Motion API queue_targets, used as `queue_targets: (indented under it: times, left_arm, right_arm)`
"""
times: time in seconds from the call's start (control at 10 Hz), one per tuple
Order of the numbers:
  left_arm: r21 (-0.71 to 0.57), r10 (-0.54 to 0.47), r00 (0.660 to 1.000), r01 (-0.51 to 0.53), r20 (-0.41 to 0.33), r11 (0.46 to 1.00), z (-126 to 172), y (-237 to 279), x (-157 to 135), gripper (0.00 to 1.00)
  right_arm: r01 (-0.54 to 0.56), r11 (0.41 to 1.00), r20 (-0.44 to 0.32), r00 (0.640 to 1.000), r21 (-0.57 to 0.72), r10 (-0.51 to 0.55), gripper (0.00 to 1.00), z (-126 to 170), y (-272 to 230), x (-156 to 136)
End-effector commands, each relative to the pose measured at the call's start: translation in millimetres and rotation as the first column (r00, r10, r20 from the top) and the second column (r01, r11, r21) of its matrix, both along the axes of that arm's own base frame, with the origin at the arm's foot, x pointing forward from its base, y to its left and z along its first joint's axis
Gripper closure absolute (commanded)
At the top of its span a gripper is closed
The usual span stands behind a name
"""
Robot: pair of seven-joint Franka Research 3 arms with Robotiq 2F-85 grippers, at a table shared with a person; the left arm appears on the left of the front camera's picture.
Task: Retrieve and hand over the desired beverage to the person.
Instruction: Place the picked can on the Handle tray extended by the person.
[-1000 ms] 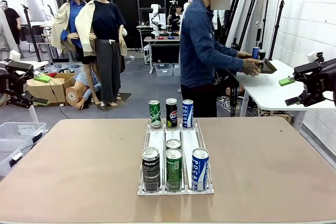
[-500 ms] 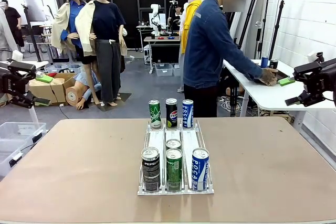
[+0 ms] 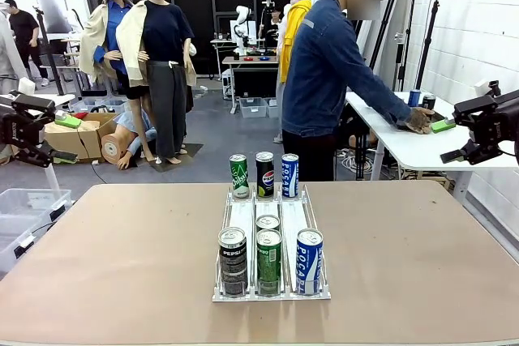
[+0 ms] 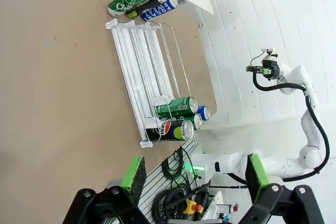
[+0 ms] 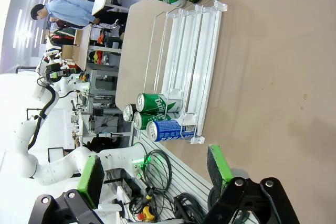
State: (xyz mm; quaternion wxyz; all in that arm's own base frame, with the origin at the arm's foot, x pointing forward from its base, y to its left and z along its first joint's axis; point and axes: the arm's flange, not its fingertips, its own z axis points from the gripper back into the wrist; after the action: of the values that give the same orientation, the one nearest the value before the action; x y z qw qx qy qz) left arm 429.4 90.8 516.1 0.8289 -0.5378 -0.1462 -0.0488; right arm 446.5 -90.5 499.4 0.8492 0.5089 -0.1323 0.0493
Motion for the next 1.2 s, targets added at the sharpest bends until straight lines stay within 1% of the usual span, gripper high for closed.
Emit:
queue_targets:
  times: [0.0,1.1]
  left_arm:
    - [-0.003,0.002,1.0,-0.002,0.002,1.0,0.7,1.6,-0.7,0.0]
    - [-0.003,0.002,1.0,-0.002,0.002,1.0,0.7,1.6,-0.7,0.0]
  right_arm:
    - [0.001,1.0,-0.003,1.0,0.001,-0.001,0.0,0.1,1.3,-0.2]
    - [0.001,1.0,-0.003,1.0,0.001,-0.001,0.0,0.1,1.3,-0.2]
